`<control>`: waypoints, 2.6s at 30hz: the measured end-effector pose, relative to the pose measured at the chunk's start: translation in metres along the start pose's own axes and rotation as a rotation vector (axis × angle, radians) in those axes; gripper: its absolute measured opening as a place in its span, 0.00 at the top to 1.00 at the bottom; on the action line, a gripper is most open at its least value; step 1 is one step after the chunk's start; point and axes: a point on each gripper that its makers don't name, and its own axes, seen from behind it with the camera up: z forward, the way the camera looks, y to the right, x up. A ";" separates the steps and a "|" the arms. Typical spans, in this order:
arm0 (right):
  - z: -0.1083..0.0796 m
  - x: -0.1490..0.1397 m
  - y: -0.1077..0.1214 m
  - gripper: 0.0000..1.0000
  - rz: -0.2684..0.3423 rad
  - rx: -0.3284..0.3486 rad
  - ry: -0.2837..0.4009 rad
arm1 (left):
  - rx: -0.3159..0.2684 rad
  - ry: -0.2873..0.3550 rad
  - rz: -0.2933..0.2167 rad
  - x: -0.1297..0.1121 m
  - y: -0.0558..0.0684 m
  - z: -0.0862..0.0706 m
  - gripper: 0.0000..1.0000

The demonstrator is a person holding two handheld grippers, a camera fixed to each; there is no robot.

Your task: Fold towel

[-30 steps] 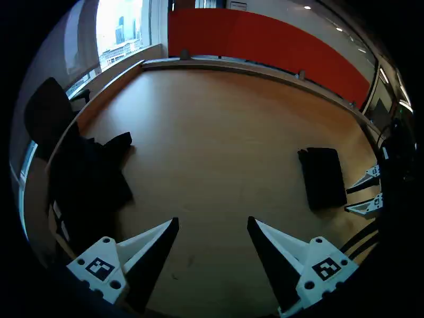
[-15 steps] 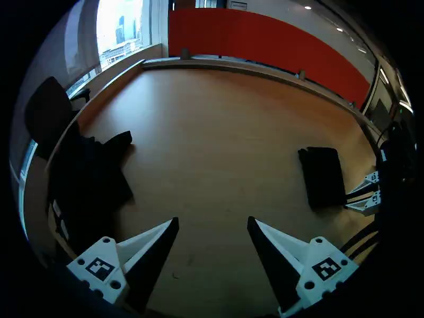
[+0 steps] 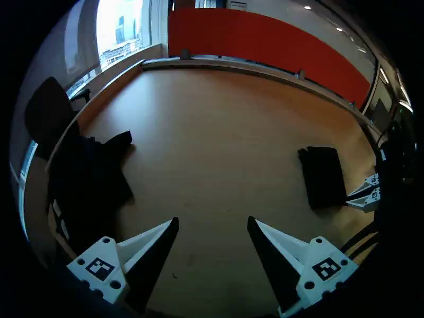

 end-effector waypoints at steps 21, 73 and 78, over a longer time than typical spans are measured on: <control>-0.042 0.066 0.020 0.96 -0.038 -0.060 0.127 | -0.030 0.015 0.012 0.004 0.009 0.004 0.04; -0.204 0.103 0.169 0.96 -0.006 -0.206 0.302 | -0.070 0.098 0.061 0.053 0.047 -0.007 0.04; -0.214 0.081 0.196 0.96 0.010 -0.217 0.277 | -0.061 0.096 0.058 0.053 0.052 -0.006 0.04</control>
